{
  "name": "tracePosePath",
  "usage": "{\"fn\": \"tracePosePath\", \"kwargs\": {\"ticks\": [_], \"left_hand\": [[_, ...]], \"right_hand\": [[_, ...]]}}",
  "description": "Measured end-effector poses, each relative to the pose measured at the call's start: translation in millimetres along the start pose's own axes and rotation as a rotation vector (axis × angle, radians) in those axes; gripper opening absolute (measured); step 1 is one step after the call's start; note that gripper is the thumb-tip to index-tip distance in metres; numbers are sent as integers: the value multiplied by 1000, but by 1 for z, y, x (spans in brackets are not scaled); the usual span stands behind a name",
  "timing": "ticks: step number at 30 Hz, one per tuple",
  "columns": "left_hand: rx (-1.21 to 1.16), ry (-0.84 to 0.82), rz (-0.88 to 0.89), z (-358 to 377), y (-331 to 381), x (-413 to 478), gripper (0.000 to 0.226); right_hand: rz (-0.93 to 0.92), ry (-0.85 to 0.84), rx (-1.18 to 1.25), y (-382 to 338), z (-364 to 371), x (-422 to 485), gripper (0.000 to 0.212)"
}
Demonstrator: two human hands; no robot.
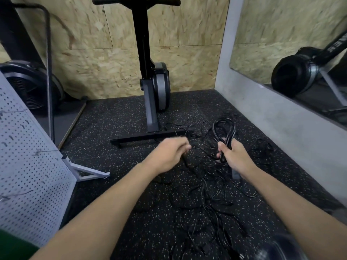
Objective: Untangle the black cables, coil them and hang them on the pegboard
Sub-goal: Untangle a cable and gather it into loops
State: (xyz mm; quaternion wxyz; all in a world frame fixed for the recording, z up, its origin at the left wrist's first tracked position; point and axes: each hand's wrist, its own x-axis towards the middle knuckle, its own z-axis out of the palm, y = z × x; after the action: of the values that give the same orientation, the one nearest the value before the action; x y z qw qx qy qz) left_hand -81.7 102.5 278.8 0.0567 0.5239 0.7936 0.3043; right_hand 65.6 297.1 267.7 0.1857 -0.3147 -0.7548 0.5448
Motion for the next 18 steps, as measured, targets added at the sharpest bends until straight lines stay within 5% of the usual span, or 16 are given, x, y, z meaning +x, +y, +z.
{"fn": "tracePosePath", "kwargs": {"ticks": [6, 10, 18], "left_hand": [[-47, 349, 197, -39, 38, 16, 10], [-103, 375, 135, -28, 29, 9, 10], [-72, 380, 96, -14, 21, 7, 21]], "right_hand": [[-52, -124, 171, -37, 17, -15, 17], [32, -266, 154, -41, 18, -27, 43], [-62, -515, -277, -30, 19, -29, 35]]}}
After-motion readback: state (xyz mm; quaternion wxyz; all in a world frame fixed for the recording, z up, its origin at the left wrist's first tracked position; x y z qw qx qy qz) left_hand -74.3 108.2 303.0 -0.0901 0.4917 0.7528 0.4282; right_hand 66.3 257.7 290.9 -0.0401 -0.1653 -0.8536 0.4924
